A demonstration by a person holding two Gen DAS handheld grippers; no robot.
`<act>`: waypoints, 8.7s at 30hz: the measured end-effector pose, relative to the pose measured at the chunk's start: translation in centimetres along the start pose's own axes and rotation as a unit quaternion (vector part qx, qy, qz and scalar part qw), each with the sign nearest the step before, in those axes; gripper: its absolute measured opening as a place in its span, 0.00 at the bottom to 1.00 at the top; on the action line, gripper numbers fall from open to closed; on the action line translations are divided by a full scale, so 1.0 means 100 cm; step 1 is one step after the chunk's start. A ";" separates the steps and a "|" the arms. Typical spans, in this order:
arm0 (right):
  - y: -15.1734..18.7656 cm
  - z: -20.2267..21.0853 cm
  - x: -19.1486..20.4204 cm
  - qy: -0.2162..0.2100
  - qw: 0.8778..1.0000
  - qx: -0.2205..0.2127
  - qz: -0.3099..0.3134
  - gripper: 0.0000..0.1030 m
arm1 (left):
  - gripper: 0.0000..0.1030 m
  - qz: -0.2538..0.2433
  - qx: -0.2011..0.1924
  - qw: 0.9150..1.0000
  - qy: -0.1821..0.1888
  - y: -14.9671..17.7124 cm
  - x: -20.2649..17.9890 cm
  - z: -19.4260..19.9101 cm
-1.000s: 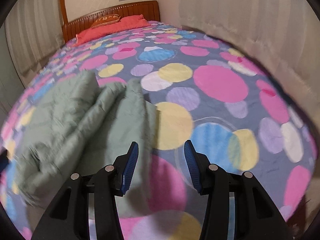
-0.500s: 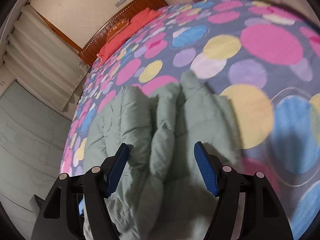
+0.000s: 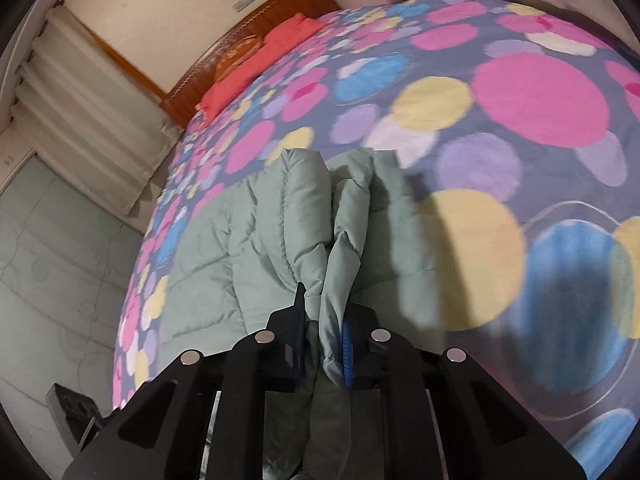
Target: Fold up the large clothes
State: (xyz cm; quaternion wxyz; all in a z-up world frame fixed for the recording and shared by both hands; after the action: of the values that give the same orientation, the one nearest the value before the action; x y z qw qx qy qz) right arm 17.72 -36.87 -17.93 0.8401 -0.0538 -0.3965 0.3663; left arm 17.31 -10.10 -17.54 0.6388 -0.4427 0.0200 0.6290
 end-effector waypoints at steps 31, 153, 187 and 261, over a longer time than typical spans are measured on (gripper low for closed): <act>0.066 0.028 -0.048 0.004 0.997 0.077 0.020 0.45 | 0.60 -0.136 0.046 0.987 -0.074 0.037 -0.029 -0.023; 0.001 -0.044 -0.026 -0.083 0.995 0.040 -0.036 0.32 | 0.49 -0.032 0.083 0.996 0.021 -0.019 -0.017 -0.096; 0.026 -0.149 0.122 -0.141 0.983 0.116 0.015 0.35 | 0.51 -0.022 0.024 0.999 -0.035 -0.123 0.112 -0.043; 0.014 -0.122 0.093 -0.141 0.981 0.122 -0.060 0.55 | 0.72 -0.082 0.023 0.989 -0.121 -0.145 0.126 -0.020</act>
State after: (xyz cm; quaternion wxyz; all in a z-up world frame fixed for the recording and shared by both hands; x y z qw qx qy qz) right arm 29.43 -27.33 -20.91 0.7965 0.1245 -0.4658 0.3649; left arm 32.90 1.24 -18.24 0.6962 -0.3488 -0.0792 0.6224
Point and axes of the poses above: each gripper's, at about its wrist camera, not at the fingertips, and z roughly against the way its jaws point, x to its left, y to its underside, the point moved 9 cm from there along -z, roughly the way its jaws point, and after that the axes turned 8 degrees about -z, right-handed, at the moved point
